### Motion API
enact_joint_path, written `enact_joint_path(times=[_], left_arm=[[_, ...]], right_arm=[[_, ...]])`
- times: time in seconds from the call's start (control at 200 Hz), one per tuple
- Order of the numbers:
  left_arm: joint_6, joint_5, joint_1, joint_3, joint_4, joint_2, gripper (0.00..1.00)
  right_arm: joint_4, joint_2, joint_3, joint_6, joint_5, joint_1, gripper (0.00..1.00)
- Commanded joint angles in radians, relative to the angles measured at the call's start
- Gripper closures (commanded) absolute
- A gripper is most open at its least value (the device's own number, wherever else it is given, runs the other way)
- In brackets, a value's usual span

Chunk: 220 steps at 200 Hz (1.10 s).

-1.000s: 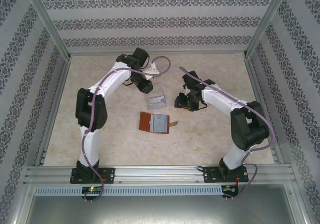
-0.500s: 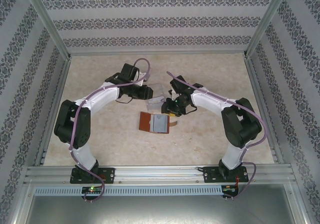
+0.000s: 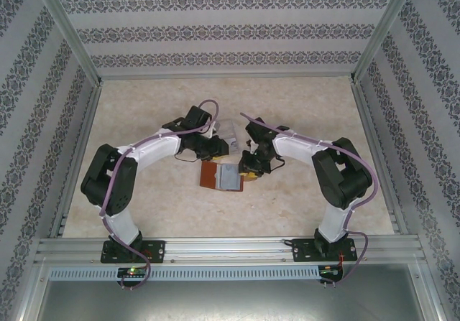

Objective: Take the credit cards out of the card holder

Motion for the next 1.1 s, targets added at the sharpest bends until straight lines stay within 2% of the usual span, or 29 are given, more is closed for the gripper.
enact_joint_path(times=[0.0, 0.165, 0.635, 1.094], left_arm=[[-0.103, 0.055, -0.015, 0.015, -0.061, 0.030, 0.76], [-0.151, 0.079, -0.046, -0.006, -0.029, 0.052, 0.81], [-0.131, 0.096, -0.100, 0.059, -0.098, 0.144, 0.79], [-0.129, 0.144, -0.105, 0.071, -0.065, 0.218, 0.80]], right_arm=[[-0.028, 0.015, -0.022, -0.012, 0.040, -0.004, 0.73], [-0.018, 0.019, -0.041, -0.013, 0.048, -0.007, 0.76], [-0.005, 0.032, -0.064, -0.012, 0.074, -0.015, 0.79], [-0.011, 0.027, -0.063, -0.018, 0.070, -0.033, 0.79]])
